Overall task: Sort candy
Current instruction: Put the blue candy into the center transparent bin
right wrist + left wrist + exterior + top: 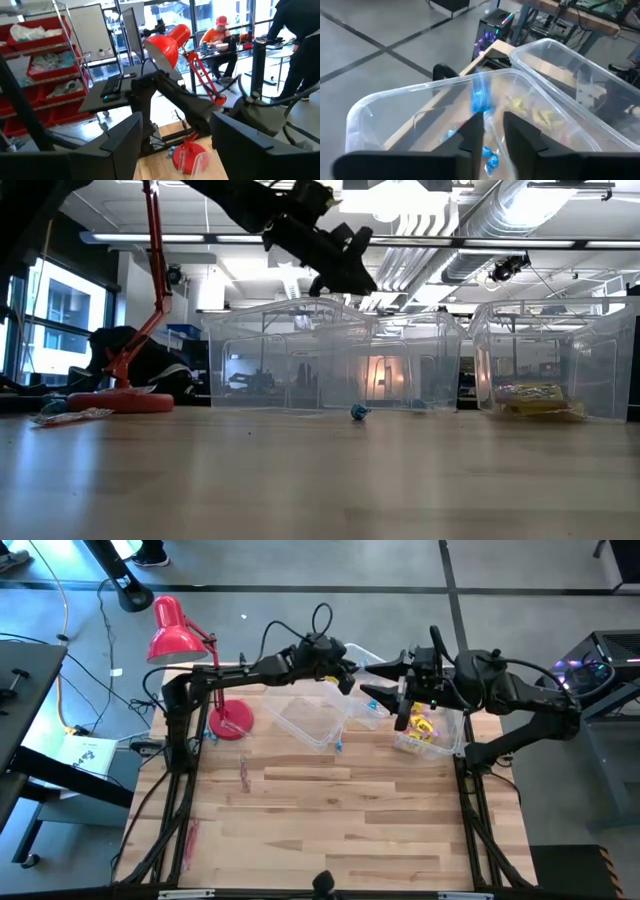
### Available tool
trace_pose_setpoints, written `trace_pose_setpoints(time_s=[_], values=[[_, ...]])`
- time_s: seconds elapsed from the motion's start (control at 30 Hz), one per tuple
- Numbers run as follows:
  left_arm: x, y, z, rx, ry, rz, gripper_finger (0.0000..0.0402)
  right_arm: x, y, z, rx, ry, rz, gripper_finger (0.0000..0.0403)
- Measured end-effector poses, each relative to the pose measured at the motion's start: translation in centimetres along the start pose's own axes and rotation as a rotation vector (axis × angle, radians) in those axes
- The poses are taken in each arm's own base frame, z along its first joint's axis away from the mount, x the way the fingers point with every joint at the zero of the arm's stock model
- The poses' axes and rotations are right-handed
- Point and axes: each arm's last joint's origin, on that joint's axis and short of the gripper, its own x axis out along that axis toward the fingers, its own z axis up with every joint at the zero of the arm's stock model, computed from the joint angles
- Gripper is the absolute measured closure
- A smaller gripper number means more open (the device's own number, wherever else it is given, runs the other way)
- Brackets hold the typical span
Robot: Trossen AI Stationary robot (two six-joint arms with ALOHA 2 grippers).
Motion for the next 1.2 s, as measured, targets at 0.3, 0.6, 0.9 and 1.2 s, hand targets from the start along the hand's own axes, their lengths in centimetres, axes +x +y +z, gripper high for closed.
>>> trace_pose_setpoints(time_s=[0.3,0.6,0.9,1.2], values=[[-3.3,-0.6,1.0,-0.063,0.120,-0.086,0.0212,0.0,0.1,-0.4,-0.012,0.035,0.000,0.0176],[-10.5,-4.6,-1.8,-0.009,0.560,-0.148,0.0190,0.4,0.1,-1.0,-0.025,0.085,-0.004,0.0176],[-17.0,-10.8,-9.0,-0.060,0.537,-0.185,0.0190,1.6,0.2,-2.4,-0.026,0.173,-0.022,0.0176],[-25.1,-12.5,-12.4,-0.167,0.309,-0.166,0.0190,2.1,-0.7,-9.0,0.216,0.575,-0.188,0.0176]])
